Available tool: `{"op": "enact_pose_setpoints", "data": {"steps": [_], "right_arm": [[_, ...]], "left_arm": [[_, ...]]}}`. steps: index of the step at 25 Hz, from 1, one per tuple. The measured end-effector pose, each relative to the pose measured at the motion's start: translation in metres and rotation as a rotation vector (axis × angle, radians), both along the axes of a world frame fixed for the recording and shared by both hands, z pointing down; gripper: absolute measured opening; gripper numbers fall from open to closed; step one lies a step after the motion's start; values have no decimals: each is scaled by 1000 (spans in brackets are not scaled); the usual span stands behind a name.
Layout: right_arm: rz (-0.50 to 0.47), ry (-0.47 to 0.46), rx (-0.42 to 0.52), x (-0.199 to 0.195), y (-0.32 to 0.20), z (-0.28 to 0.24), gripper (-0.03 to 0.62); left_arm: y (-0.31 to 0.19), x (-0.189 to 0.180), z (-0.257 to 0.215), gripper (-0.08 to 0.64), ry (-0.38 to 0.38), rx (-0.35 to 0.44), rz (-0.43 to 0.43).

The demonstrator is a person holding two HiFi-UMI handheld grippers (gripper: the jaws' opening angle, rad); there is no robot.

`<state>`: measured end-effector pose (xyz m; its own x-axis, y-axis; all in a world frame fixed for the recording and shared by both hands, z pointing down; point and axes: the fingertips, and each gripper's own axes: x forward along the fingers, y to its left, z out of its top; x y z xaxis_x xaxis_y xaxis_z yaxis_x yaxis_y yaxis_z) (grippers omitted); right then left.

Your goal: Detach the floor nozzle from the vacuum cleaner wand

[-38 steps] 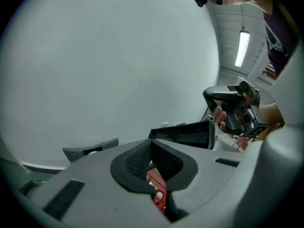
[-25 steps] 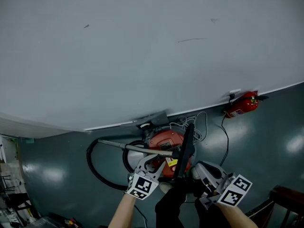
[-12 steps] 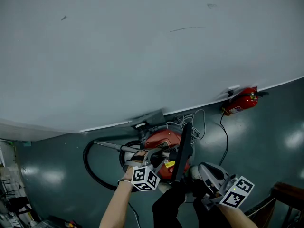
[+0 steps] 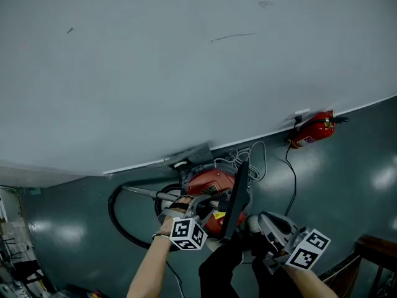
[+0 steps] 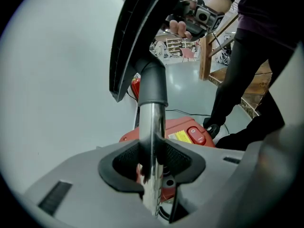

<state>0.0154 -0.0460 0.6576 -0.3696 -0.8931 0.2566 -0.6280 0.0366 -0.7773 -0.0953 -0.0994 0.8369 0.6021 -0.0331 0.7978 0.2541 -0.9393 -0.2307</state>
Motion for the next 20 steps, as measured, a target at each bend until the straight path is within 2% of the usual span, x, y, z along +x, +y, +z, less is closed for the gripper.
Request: {"op": "enact_pose_setpoints", "data": {"steps": [4, 8, 9, 11, 13, 15, 20], "right_arm": [[8, 4, 4, 1, 0, -2, 17], [-22, 57, 88, -6, 1, -21, 20], [-39, 76, 107, -9, 1, -26, 31], [-64, 111, 134, -15, -1, -34, 132], [-76, 144, 163, -20, -5, -43, 197], [-81, 156, 196, -25, -12, -55, 227], [-75, 192, 240, -34, -33, -72, 234]], "left_arm": [[5, 8, -30, 149, 46, -32, -4], [5, 17, -72, 149, 101, -75, -23], [6, 19, -84, 149, 116, -85, -24], [8, 23, -105, 149, 141, -102, -22], [10, 28, -121, 149, 155, -116, -9], [15, 31, -134, 149, 164, -129, 12], [25, 37, -150, 149, 179, -153, 45]]}}
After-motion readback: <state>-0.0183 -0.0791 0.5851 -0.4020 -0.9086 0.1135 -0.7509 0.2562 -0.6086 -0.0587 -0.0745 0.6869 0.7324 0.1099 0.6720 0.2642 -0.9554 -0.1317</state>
